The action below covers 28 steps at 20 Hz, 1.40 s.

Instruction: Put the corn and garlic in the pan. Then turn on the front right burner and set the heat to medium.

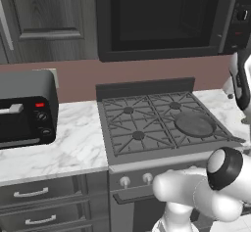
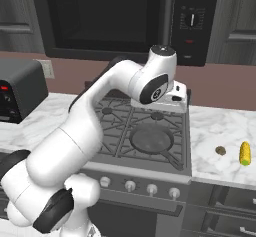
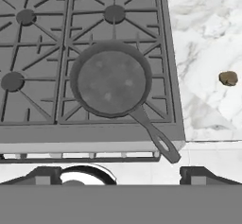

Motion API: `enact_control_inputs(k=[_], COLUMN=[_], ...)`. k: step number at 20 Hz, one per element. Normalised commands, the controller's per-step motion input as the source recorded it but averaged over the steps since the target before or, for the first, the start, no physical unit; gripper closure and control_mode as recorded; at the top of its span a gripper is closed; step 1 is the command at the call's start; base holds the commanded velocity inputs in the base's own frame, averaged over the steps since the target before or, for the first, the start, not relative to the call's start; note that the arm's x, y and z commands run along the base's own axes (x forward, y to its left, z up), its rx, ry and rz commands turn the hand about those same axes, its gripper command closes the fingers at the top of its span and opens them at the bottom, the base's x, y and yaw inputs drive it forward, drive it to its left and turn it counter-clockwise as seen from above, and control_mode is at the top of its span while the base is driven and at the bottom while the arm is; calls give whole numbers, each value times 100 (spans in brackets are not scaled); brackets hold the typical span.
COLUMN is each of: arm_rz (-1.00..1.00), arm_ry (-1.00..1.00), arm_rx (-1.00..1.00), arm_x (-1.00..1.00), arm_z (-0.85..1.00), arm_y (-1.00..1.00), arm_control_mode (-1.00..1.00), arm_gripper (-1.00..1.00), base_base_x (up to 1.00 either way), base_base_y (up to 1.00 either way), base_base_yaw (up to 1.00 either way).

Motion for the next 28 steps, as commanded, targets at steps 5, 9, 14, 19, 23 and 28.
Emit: enact_control_inputs(k=[5,9,14,19,23,28], arm_rz=[-1,-5,-15,-14,-9,-10], arm_ry=[8,8,3,-2,-5,-1], arm_rx=[-3,-3,-9,-4,0,0], arm_x=[8,1,-7,0,11,21], arm_z=[-9,-10,-43,-37,-48,-57], arm_y=[-56,-43,-7,3,-1,-41], arm_control_mode=[-100,-100,-100,-100,-100,-100], arm_gripper=[-100,-100,-100,-100,-100,-100], base_base_x=[0,0,0,0,0,0], base_base_y=[0,0,0,0,0,0], base_base_yaw=[0,0,0,0,0,0])
